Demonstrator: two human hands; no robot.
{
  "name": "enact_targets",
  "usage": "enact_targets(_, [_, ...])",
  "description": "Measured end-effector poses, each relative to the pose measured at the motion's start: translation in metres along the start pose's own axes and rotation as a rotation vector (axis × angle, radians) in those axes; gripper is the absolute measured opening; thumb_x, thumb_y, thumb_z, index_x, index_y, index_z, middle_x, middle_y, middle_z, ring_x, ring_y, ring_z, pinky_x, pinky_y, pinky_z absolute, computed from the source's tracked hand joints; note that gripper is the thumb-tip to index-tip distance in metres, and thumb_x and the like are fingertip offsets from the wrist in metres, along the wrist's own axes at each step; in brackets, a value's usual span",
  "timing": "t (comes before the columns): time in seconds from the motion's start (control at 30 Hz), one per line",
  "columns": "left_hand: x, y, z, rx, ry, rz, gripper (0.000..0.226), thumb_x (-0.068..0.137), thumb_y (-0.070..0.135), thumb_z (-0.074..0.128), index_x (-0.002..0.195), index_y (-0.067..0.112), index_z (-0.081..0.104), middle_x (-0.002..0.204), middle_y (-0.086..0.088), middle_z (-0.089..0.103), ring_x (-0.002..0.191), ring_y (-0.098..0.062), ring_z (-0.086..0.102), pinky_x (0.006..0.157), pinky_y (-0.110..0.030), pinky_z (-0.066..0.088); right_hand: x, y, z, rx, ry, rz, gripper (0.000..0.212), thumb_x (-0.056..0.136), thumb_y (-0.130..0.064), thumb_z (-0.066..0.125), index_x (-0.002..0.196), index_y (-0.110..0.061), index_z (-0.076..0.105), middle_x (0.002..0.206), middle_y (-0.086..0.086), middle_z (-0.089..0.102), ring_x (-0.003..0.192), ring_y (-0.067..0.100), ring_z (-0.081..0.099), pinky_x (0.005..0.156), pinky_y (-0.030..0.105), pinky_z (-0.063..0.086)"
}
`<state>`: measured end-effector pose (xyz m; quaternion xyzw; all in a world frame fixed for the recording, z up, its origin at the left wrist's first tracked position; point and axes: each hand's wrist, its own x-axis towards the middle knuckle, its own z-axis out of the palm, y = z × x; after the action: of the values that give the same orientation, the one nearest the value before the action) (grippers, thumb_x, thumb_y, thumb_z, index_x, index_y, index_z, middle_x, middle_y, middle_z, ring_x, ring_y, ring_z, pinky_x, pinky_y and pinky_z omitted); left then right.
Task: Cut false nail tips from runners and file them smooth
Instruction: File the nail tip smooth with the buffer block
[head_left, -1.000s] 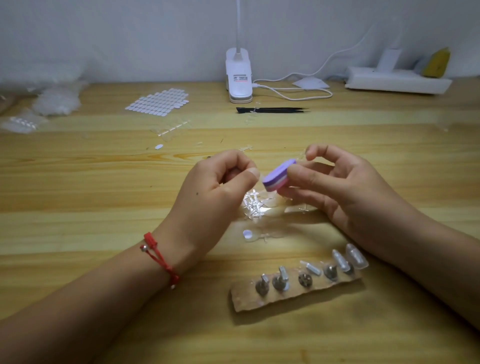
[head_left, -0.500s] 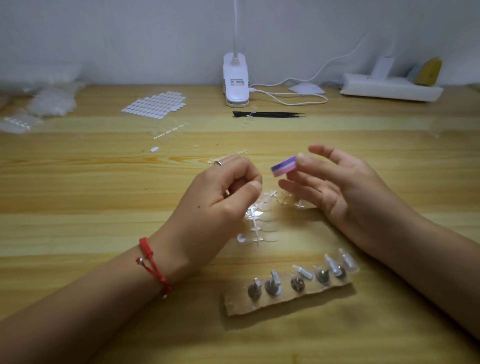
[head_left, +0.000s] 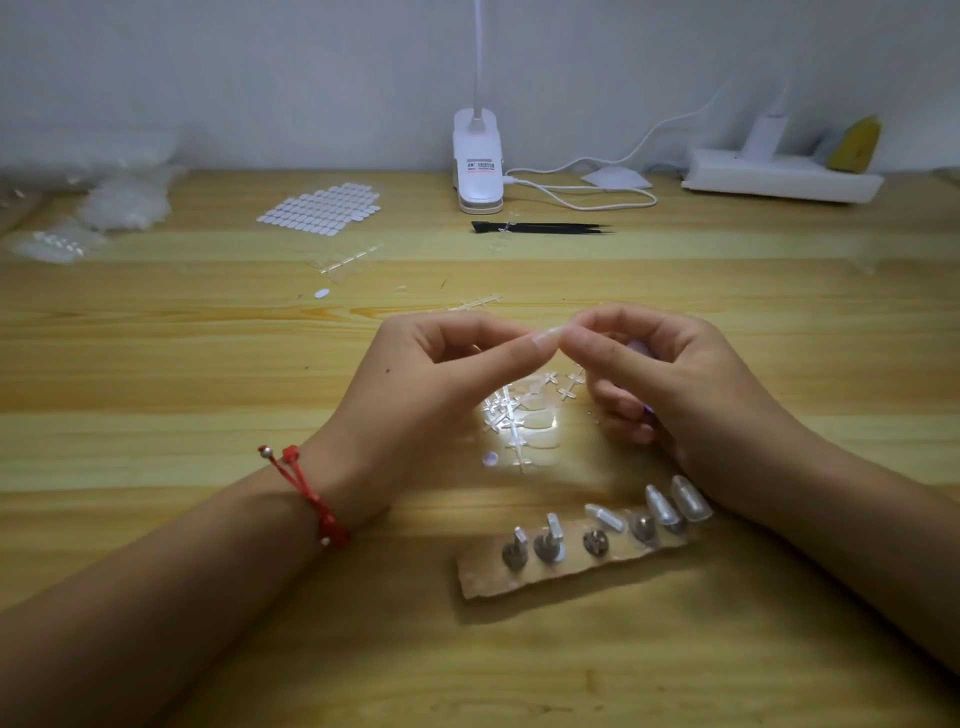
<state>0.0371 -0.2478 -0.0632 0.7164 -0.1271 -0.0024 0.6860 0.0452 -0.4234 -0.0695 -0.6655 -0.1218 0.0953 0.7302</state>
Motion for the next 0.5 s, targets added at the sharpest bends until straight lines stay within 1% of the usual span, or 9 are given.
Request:
enact_targets(0.07, [0.0, 0.001, -0.001, 0.01, -0.012, -0.016, 0.016, 0.079, 0.018, 0.071, 0.086, 0.004, 0.074, 0.051, 0.015, 0.059, 0.048, 0.007, 0.05, 0.05, -0.001, 0.035, 0.0, 0.0, 0.0, -0.015, -0.017, 0.008, 0.019, 0.067, -0.037, 0.075, 0.079, -0.022, 0.074, 0.051, -0.006, 0.039, 0.041, 0.004, 0.033, 0.037, 0.015, 0.03])
enact_targets(0.13, [0.0, 0.002, -0.003, 0.088, -0.021, 0.02, 0.014, 0.076, 0.024, 0.073, 0.081, 0.011, 0.075, 0.058, 0.005, 0.065, 0.054, 0.004, 0.052, 0.054, -0.006, 0.039, 0.0, -0.001, -0.001, -0.017, -0.048, 0.02, 0.019, 0.067, -0.04, 0.074, 0.078, -0.024, 0.075, 0.049, -0.007, 0.04, 0.04, 0.003, 0.033, 0.036, 0.015, 0.031])
enact_targets(0.2, [0.0, 0.002, -0.006, 0.338, -0.02, 0.175, 0.013, 0.075, 0.03, 0.076, 0.076, 0.017, 0.074, 0.061, -0.003, 0.062, 0.057, 0.001, 0.049, 0.055, -0.012, 0.037, 0.0, -0.003, -0.002, -0.031, -0.09, 0.038, 0.017, 0.071, -0.042, 0.073, 0.076, -0.026, 0.075, 0.049, -0.007, 0.04, 0.039, 0.003, 0.033, 0.036, 0.014, 0.031])
enact_targets(0.27, [0.0, 0.004, -0.009, 0.565, -0.001, 0.366, 0.015, 0.076, 0.03, 0.077, 0.076, 0.017, 0.07, 0.062, 0.002, 0.052, 0.058, -0.005, 0.046, 0.056, -0.015, 0.034, 0.0, -0.006, -0.003, -0.075, -0.147, 0.045, 0.015, 0.077, -0.043, 0.07, 0.073, -0.029, 0.074, 0.051, -0.003, 0.039, 0.04, 0.004, 0.032, 0.036, 0.014, 0.031])
enact_targets(0.37, [0.002, 0.012, -0.014, 0.763, -0.016, 0.559, 0.023, 0.076, 0.032, 0.078, 0.087, 0.015, 0.068, 0.072, 0.003, 0.051, 0.062, -0.014, 0.05, 0.059, -0.02, 0.037, -0.001, -0.011, -0.004, -0.126, -0.209, 0.079, 0.019, 0.081, -0.043, 0.062, 0.072, -0.031, 0.073, 0.059, 0.009, 0.036, 0.044, 0.007, 0.031, 0.038, 0.013, 0.032])
enact_targets(0.43, [0.004, 0.017, -0.017, 0.805, -0.076, 0.619, 0.025, 0.077, 0.033, 0.078, 0.092, 0.016, 0.07, 0.076, 0.002, 0.055, 0.064, -0.017, 0.052, 0.059, -0.023, 0.039, -0.002, -0.013, -0.004, -0.137, -0.239, 0.094, 0.02, 0.082, -0.044, 0.063, 0.071, -0.03, 0.072, 0.066, 0.012, 0.033, 0.044, 0.007, 0.03, 0.039, 0.013, 0.031])
enact_targets(0.5, [0.004, 0.021, -0.02, 0.775, -0.135, 0.608, 0.025, 0.076, 0.034, 0.078, 0.093, 0.017, 0.072, 0.077, 0.001, 0.058, 0.066, -0.018, 0.053, 0.059, -0.024, 0.04, -0.002, -0.014, -0.005, -0.142, -0.261, 0.097, 0.02, 0.081, -0.044, 0.064, 0.069, -0.03, 0.072, 0.069, 0.012, 0.033, 0.044, 0.006, 0.03, 0.039, 0.013, 0.031])
